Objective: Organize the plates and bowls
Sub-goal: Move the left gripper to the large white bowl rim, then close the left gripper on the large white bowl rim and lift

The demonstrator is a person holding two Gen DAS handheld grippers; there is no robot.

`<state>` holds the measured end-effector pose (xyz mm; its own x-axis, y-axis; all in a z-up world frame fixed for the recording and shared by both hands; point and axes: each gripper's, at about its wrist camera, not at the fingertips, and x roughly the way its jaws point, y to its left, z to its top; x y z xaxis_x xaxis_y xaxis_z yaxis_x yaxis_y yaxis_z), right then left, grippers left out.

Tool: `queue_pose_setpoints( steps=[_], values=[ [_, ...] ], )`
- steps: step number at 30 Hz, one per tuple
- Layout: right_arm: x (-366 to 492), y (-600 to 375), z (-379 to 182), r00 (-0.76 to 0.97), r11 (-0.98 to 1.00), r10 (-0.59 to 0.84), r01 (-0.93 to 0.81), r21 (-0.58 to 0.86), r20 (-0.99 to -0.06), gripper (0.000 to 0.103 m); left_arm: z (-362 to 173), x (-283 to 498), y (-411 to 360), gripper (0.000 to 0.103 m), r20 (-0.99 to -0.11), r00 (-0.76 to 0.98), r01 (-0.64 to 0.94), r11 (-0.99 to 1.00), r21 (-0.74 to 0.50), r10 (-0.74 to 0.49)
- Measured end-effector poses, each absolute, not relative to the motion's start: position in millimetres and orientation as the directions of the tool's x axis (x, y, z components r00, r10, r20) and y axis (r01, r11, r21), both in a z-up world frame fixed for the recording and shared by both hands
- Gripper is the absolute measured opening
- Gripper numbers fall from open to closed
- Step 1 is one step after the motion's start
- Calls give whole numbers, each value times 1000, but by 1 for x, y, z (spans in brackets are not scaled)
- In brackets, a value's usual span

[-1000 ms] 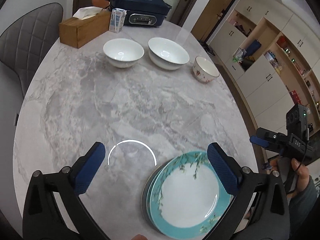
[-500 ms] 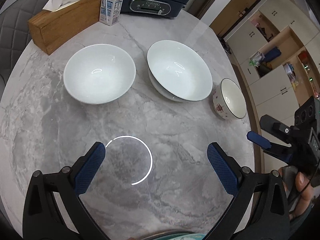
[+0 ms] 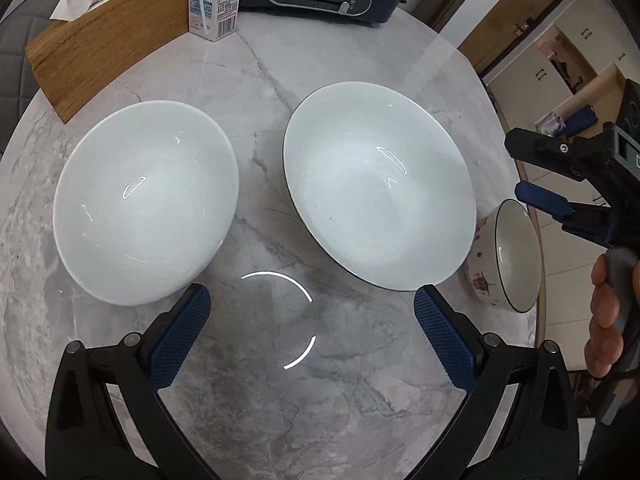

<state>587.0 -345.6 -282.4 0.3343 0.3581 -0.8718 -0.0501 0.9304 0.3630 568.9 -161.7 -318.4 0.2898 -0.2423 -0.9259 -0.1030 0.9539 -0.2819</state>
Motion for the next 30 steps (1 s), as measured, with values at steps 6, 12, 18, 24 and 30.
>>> queue_pose_setpoints(
  steps=[6,12,18,24,30],
  values=[
    [609,-335,-306,264,949,317,-83,306,-911,74,-337,587,-163,95,-928,273,-134,945,-298,-254],
    [618,-327,-320,225,951,305,-120,284,-925,62,-347,603,-166,77,-935,260,-157,945,-287,-241],
    [624,-324,-331,205,954,292,-130,270,-934,43,-349,616,-165,77,-929,276,-204,929,-309,-248],
    [626,-319,-339,189,960,267,-142,243,-945,11,-356,620,-163,16,-932,276,-241,921,-305,-236],
    [623,-317,-343,179,962,254,-149,229,-950,8,-351,614,-161,14,-933,278,-217,931,-294,-229]
  ],
)
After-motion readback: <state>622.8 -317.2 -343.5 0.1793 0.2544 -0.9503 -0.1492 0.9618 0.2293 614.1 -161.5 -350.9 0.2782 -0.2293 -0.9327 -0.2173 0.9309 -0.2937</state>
